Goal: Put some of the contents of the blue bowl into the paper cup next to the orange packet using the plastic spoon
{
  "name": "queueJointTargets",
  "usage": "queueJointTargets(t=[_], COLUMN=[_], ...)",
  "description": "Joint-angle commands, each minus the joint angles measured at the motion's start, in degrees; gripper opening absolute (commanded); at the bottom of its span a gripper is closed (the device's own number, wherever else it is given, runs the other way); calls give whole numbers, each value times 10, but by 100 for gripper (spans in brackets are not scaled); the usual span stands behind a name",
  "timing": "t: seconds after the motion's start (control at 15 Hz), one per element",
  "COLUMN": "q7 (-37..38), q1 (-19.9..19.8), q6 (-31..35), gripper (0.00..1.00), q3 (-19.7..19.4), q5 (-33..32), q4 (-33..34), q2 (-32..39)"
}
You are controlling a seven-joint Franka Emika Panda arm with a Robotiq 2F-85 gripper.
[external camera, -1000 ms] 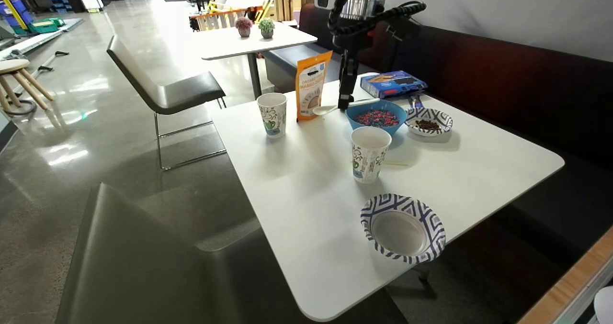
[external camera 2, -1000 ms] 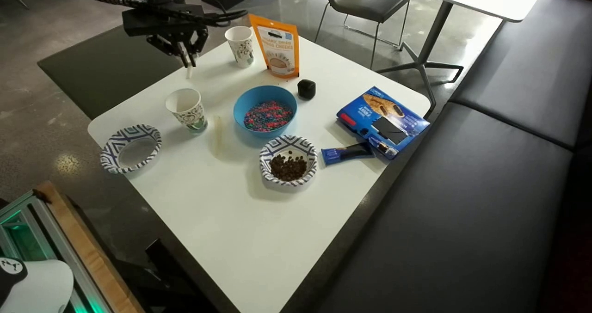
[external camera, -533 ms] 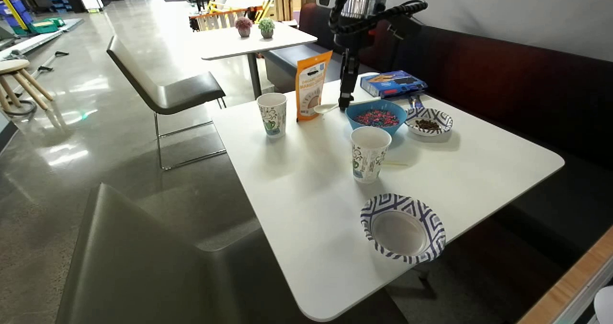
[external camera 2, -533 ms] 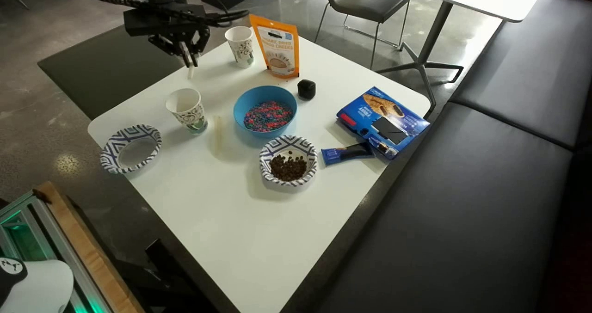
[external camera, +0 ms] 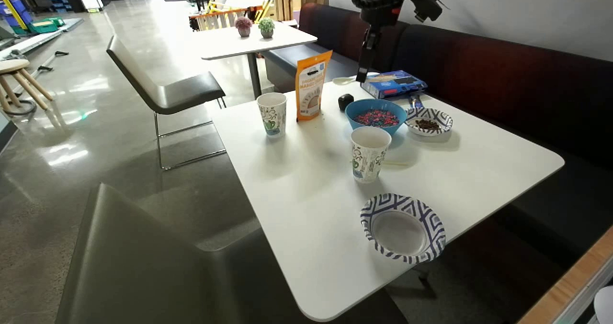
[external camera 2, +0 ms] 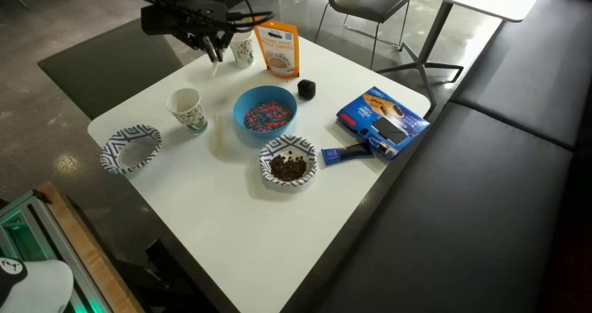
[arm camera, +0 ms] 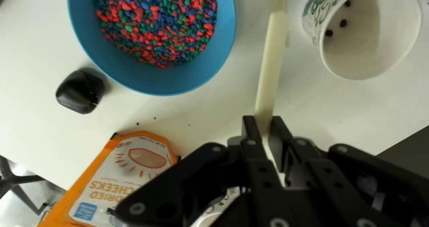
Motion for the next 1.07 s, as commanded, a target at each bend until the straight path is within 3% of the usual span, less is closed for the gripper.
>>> queueJointTargets(t=[0.0, 0.53, 1.0], q7=[42, 230, 331], q1=[-8, -5, -2], q6=[9, -27, -105], gripper=[4, 4, 4], q3=[-21, -44, -51], q5=[-25, -181, -229], q4=[-9, 33, 80], q2=[2, 75, 126])
